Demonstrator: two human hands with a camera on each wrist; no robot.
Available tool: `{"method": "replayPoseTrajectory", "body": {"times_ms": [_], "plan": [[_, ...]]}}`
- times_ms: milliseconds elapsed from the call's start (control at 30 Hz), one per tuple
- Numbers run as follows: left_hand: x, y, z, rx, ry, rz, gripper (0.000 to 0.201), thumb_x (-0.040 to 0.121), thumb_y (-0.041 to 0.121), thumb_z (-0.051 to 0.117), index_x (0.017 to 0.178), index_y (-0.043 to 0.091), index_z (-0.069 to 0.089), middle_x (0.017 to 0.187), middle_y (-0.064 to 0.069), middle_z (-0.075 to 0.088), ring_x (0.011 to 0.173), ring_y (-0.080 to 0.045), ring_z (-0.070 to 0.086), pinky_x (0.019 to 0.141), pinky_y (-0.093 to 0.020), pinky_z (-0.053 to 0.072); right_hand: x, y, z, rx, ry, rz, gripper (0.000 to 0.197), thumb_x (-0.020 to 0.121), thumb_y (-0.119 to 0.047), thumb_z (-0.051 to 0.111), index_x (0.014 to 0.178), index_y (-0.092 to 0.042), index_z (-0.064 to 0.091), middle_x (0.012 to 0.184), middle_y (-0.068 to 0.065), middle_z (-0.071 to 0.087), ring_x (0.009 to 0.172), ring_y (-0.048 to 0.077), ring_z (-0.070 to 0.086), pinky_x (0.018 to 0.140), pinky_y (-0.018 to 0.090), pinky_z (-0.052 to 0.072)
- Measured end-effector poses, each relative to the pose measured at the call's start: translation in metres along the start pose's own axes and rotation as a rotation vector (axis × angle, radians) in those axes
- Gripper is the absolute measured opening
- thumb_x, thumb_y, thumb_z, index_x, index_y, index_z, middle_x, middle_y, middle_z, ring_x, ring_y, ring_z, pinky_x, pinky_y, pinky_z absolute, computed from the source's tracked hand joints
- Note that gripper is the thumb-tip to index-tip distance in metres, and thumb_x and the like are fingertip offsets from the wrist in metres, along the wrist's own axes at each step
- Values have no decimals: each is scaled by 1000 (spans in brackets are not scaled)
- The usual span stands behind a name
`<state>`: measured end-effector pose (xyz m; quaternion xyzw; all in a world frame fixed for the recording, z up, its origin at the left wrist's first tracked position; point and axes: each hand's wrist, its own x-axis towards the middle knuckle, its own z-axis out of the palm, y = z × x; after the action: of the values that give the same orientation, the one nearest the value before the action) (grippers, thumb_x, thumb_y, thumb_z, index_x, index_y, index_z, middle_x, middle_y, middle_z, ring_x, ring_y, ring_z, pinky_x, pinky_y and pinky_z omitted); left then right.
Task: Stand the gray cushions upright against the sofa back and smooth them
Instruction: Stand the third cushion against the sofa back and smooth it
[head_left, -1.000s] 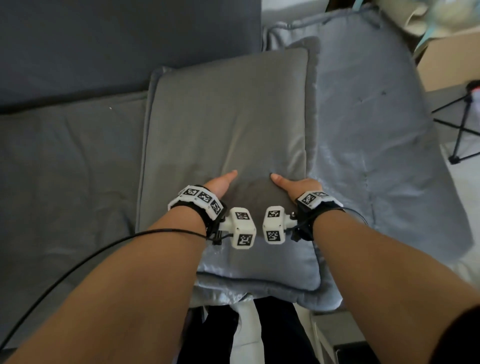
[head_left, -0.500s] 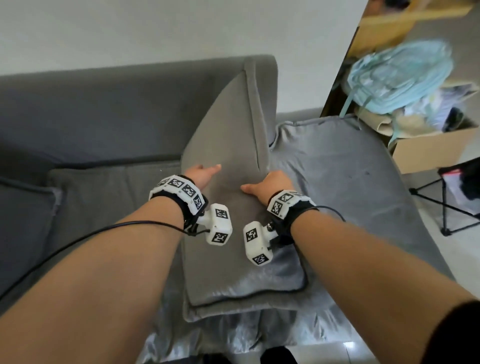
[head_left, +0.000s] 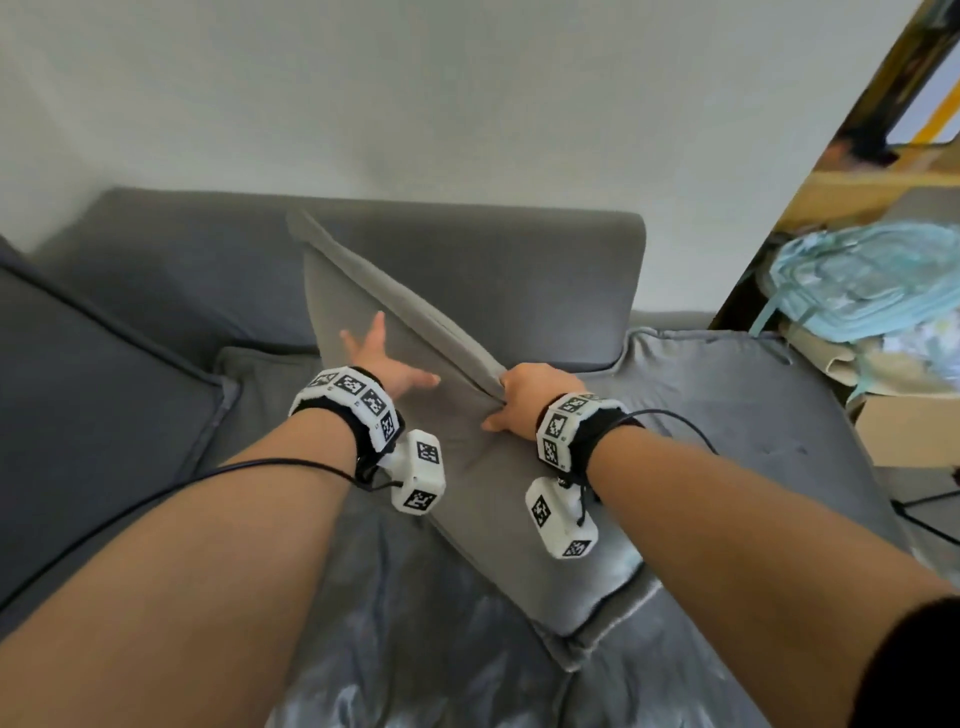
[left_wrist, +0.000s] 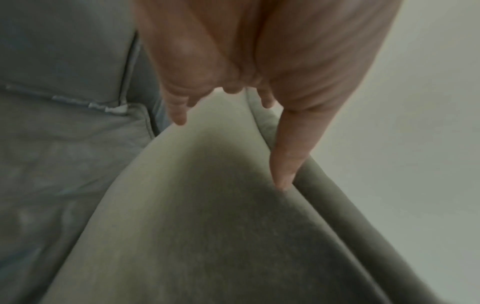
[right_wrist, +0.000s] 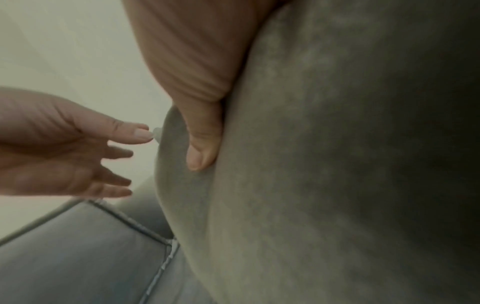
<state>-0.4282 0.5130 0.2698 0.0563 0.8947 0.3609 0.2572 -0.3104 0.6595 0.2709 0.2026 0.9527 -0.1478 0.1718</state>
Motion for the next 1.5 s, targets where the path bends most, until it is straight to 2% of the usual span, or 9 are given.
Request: {"method": "replayPoseTrajectory", "body": {"times_ms": [133, 267, 367, 467, 633, 733, 933, 1033, 1500], "plan": [[-6, -8, -15, 229, 34, 36, 116, 69, 27, 83, 150, 44, 2, 158, 3, -26, 147, -37, -13, 118, -52, 11, 5, -19, -15, -197, 17, -91, 40, 80, -52, 66, 103, -18, 62, 99, 2, 64, 96, 27, 63, 68, 33, 43], [-2, -12, -26, 325, 62, 68, 121, 63, 33, 85, 149, 44, 1, 157, 9, -29, 146, -36, -20, 118, -56, 11, 12, -33, -30, -298, 48, -130, 38, 82, -51, 65, 103, -19, 62, 93, 0, 64, 82, 24, 58, 68, 31, 45], [3, -10, -32, 477, 56, 153, 107, 64, 35, 84, 147, 45, 18, 159, 10, -23, 146, -36, -19, 120, -55, 7, 17, -35, -28, -342, 40, -112, 38, 81, -52, 64, 101, -20, 62, 83, -3, 57, 77, 23, 55, 66, 31, 45], [10, -10, -26, 643, -75, 219, 88, 68, 36, 81, 141, 46, 32, 161, 14, -6, 146, -35, -19, 118, -59, 2, 18, -24, -12, -312, 16, -62, 34, 81, -52, 65, 99, -22, 62, 83, -4, 57, 86, 23, 62, 66, 31, 42], [15, -16, 3, 707, -106, 283, 93, 68, 35, 80, 143, 44, 26, 159, 15, 11, 148, -29, -12, 112, -66, 9, 18, 3, 0, -227, 55, 31, 34, 84, -49, 62, 110, -27, 63, 108, 1, 65, 107, 26, 58, 79, 35, 41], [20, -9, 13, 727, -103, 320, 98, 66, 39, 80, 145, 42, 21, 156, 11, 17, 147, -25, 0, 110, -62, 24, 21, 11, 5, -234, 115, 124, 52, 81, -48, 63, 130, -35, 51, 126, 5, 51, 123, 28, 42, 100, 43, 33], [25, -3, 31, 783, -78, 279, 107, 61, 35, 83, 144, 42, 18, 147, 4, 24, 144, -26, 9, 104, -58, 32, 27, 20, 32, -237, 29, 194, 128, 47, -54, 86, 148, -31, 11, 145, 10, 24, 135, 34, 24, 108, 51, 24], [24, -7, 43, 832, -81, 222, 115, 53, 37, 87, 143, 44, 15, 139, 2, 26, 138, -28, 14, 100, -57, 35, 35, 24, 42, -239, -20, 185, 141, 46, -50, 89, 151, -29, -2, 153, 11, 18, 141, 36, 16, 111, 54, 19], [54, 23, 70, 796, -32, 188, 115, 48, 40, 90, 142, 39, 24, 138, -2, 30, 137, -30, 17, 102, -57, 37, 86, 69, 24, -225, 5, 77, 124, 51, -49, 85, 150, -31, 12, 144, 6, 39, 135, 32, 32, 107, 55, 24]]}}
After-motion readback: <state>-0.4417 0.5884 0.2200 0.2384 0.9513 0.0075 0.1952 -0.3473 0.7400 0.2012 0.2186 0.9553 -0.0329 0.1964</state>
